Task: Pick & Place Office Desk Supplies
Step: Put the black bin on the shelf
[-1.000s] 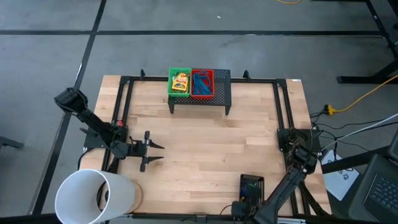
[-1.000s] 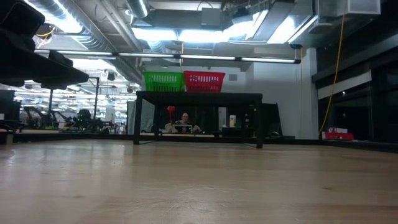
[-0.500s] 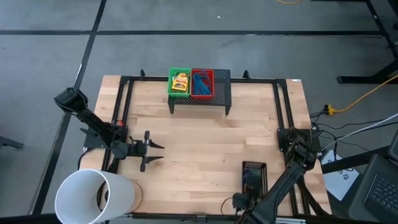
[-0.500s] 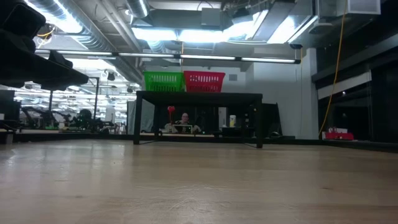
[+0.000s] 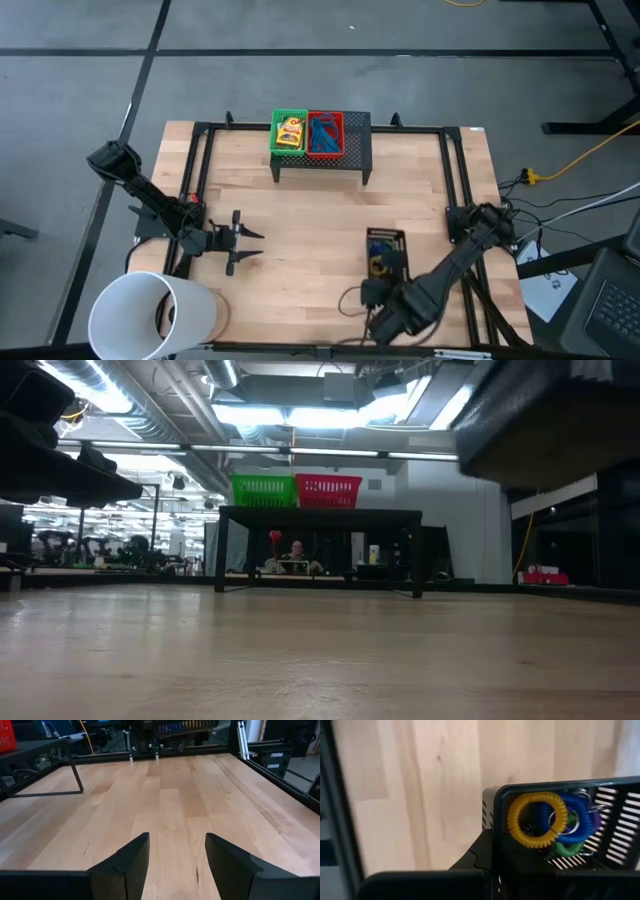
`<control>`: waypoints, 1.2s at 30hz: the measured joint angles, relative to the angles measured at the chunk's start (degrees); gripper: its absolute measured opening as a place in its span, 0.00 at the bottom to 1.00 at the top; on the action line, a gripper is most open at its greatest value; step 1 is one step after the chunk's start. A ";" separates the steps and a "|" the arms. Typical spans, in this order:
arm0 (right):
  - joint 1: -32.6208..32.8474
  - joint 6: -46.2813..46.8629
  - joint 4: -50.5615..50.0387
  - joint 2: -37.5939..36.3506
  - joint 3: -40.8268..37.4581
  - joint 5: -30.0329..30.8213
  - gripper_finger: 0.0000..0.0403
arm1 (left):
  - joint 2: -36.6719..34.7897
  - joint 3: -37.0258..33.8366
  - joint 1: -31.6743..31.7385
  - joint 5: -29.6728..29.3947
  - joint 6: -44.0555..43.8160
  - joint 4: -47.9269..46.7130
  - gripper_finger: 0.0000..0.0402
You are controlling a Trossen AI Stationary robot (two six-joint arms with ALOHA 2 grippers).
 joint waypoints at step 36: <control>-34.13 -36.12 0.00 -14.28 0.00 2.84 0.02 | 0.00 0.00 0.00 -0.16 -0.05 -1.40 0.48</control>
